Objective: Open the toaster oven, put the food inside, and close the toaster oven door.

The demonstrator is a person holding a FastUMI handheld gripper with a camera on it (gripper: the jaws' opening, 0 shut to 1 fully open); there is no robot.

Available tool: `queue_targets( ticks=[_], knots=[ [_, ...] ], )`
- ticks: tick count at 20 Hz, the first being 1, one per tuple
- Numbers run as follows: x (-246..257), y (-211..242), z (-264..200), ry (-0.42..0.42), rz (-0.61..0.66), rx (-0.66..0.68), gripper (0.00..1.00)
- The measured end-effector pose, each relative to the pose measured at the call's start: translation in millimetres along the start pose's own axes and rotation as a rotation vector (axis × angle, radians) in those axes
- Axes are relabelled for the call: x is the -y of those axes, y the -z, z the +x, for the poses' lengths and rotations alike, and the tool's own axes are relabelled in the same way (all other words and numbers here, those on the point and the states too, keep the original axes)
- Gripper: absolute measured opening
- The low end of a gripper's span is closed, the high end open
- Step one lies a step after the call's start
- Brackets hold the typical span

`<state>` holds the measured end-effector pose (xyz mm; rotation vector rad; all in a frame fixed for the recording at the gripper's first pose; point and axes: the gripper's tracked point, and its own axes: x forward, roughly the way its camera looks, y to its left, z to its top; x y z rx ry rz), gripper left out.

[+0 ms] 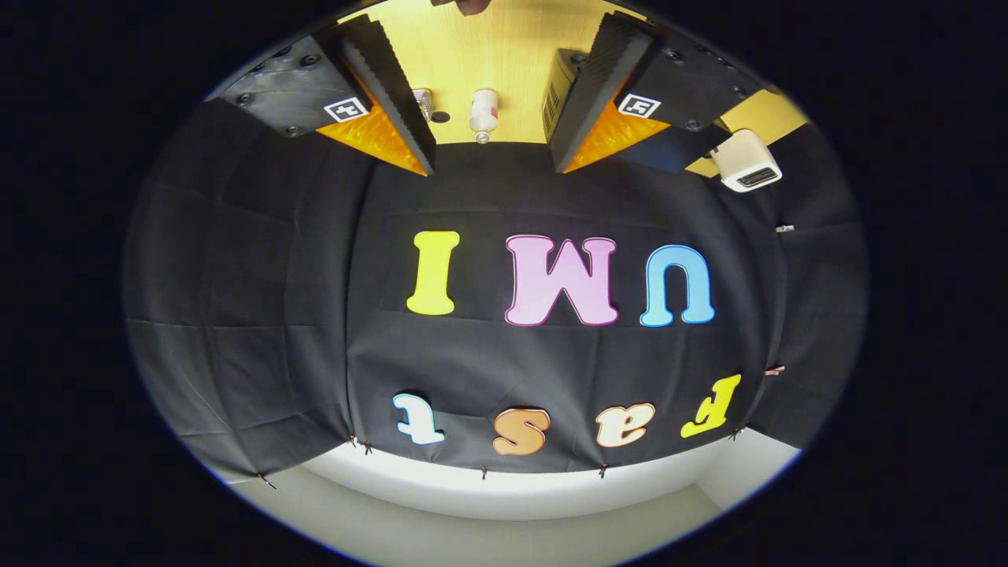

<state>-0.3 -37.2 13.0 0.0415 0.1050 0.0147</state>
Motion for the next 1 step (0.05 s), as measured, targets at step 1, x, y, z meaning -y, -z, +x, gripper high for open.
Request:
queue_targets(
  ticks=[1],
  knots=[
    [0.4, -1.6, 0.9, 0.003, 0.002, 0.005, 0.98]
  ],
)
